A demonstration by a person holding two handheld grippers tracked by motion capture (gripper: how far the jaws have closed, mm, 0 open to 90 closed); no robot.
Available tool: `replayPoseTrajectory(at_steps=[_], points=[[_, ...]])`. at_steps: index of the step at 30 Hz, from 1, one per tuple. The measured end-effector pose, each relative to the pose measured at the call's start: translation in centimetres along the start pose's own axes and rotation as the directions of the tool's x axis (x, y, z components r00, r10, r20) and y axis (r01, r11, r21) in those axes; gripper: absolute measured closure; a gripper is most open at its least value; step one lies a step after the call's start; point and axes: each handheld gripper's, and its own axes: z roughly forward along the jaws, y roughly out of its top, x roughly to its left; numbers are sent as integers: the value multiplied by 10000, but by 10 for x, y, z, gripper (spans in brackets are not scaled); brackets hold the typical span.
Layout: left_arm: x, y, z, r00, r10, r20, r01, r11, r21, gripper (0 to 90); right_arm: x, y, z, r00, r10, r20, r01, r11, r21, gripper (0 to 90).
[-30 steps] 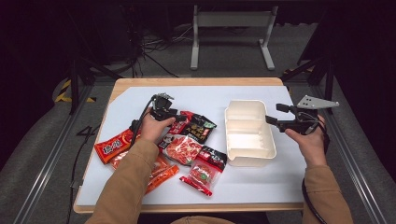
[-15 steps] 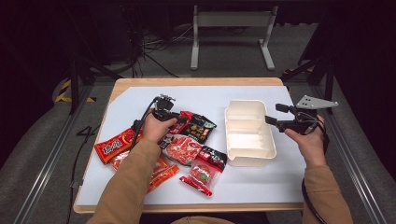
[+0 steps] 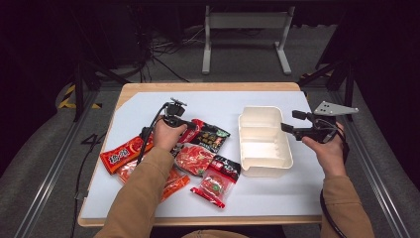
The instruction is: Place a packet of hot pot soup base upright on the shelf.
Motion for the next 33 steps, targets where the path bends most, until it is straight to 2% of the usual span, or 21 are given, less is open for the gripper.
replayPoseTrajectory(at_steps=[4, 7, 8, 12, 16, 21, 26, 30, 33], points=[[-3, 2, -13, 9999, -128, 100, 131, 9995, -285, 876, -1, 0, -1, 10000, 13, 4, -13, 10000, -2, 290], [-6, 3, -24, 9999, 13, 127, -6, 9984, -559, 880, -1, 0, -1, 10000, 21, 6, -21, 10000, -27, 293], [-8, 4, -28, 9999, -54, 145, 64, 9973, -728, 881, 0, 1, -1, 10000, 24, 6, -24, 10000, -28, 294], [-13, 5, -43, 9999, 138, 56, -131, 9933, -1148, 882, 0, 2, -2, 10000, 3, 30, -3, 10000, -29, 296], [-20, 6, -59, 9995, 321, 15, -314, 9852, -1686, 882, 1, 3, -4, 10000, -15, 12, 15, 10000, -59, 297], [-35, 8, -76, 9977, 673, 27, -648, 9711, -2298, 882, 2, 5, -6, 10000, -28, 45, 29, 9999, -107, 299], [-50, 8, -93, 9931, 1173, 65, -1108, 9537, -2798, 881, 4, 7, -6, 10000, -96, -8, 96, 9998, -166, 303], [-62, 6, -106, 9873, 1590, -30, -1519, 9372, -3139, 881, 5, 9, -7, 9999, -118, -90, 115, 9997, -227, 314], [-73, 0, -117, 9817, 1888, -262, -1859, 9181, -3502, 880, 6, 10, -8, 9997, -192, -122, 190, 9997, -128, 323]])
